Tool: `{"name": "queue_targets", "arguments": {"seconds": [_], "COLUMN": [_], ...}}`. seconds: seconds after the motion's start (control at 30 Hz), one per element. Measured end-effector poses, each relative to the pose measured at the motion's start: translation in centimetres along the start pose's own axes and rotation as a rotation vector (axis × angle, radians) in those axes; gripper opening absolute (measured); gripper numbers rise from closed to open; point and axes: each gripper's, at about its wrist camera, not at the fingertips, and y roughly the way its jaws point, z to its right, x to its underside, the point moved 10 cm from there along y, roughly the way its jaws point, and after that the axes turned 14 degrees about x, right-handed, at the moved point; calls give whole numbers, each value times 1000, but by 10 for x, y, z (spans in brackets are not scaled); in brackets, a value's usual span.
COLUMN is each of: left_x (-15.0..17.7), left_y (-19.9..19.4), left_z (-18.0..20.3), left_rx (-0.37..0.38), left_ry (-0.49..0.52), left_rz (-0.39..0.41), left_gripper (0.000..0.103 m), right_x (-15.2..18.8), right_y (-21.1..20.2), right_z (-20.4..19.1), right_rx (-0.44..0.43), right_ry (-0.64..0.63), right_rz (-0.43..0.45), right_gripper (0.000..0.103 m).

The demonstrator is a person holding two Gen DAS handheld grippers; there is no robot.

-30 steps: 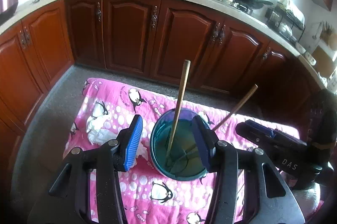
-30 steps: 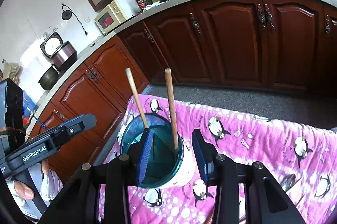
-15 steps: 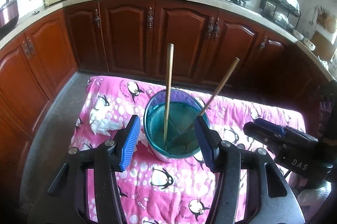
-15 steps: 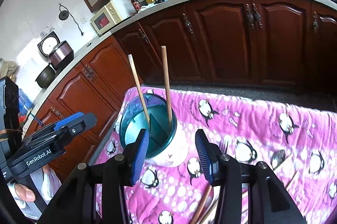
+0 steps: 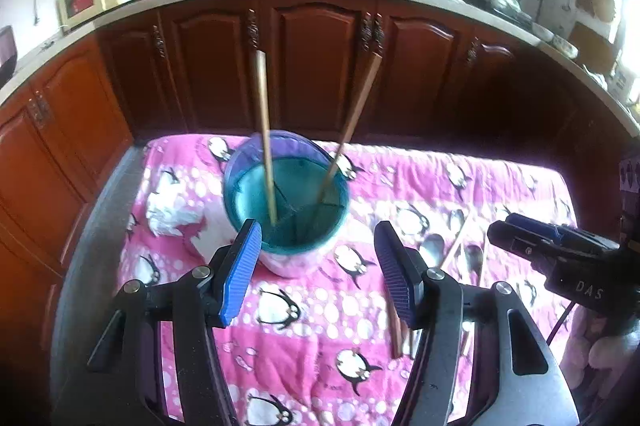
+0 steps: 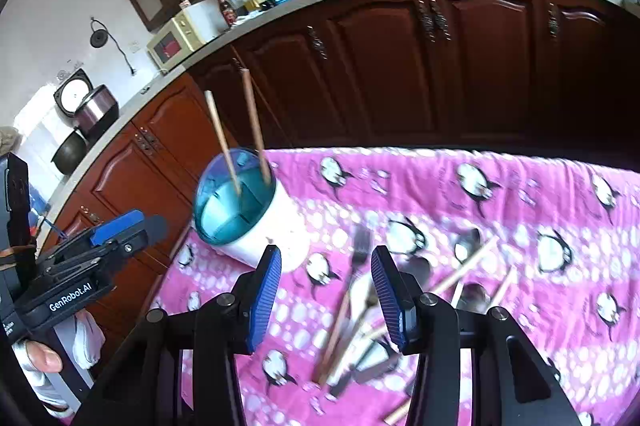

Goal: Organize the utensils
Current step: 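Withdraw both open tools from the cup back over the utensils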

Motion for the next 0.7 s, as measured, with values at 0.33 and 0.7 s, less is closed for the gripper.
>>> {"name": "queue_targets", "arguments": {"seconds": [0.33,0.7], "left_x": [36,84], "left_y": [26,78], "left_z": [28,58], "left_rx": [141,235], "left_ry": [-28,-34], "left_rz": [-105,-241], "left_gripper": [59,59], "right_x": [45,79], "right_y": [12,50], "right_z": [63,81], "right_rx": [55,71], "right_ry": [88,99], "right_rz": [-87,-159], "right_gripper": [45,36]}}
